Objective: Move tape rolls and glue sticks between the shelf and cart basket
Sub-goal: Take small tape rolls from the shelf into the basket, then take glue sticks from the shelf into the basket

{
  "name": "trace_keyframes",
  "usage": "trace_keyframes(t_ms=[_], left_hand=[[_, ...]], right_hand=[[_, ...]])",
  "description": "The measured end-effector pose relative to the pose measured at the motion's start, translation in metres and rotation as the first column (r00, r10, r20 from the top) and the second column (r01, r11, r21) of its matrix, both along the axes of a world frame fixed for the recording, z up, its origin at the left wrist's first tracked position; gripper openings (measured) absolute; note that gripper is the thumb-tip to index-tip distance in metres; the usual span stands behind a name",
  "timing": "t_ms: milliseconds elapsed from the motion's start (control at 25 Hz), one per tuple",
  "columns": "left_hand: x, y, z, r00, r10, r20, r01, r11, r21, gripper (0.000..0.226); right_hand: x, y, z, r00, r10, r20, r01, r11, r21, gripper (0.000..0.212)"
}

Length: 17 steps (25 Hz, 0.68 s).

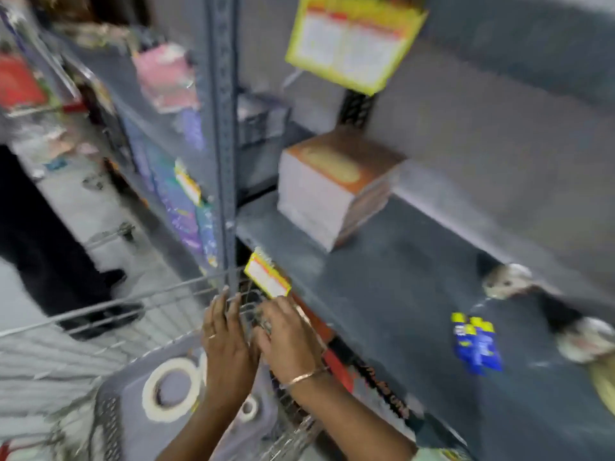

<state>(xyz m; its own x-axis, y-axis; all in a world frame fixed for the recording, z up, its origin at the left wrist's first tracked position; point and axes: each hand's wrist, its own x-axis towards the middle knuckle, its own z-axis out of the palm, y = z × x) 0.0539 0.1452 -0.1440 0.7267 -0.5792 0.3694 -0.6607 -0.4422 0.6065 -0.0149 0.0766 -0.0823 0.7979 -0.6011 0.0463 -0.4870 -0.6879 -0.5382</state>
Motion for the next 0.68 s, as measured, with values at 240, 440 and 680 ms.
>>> trace_keyframes(t_ms=[240,440,680], left_hand=[[-0.089,-0.11,0.103,0.871,-0.483,-0.088,0.488,0.871,0.051,0.052],[-0.178,-0.158,0.113,0.774,-0.506,-0.38,0.598,0.782,0.177,0.027],[-0.214,-0.191,0.114,0.803,-0.361,-0.474,0.528,0.8,0.284,0.014]], right_hand=[[-0.148,-0.099,0.079,0.885,-0.451,0.117,0.455,0.89,-0.013,0.023],[-0.247,-0.148,0.076,0.619,-0.784,0.044,0.764,0.614,0.198,0.016],[-0.232,-0.15,0.058,0.652,-0.721,-0.235,0.741,0.671,-0.006,0.025]])
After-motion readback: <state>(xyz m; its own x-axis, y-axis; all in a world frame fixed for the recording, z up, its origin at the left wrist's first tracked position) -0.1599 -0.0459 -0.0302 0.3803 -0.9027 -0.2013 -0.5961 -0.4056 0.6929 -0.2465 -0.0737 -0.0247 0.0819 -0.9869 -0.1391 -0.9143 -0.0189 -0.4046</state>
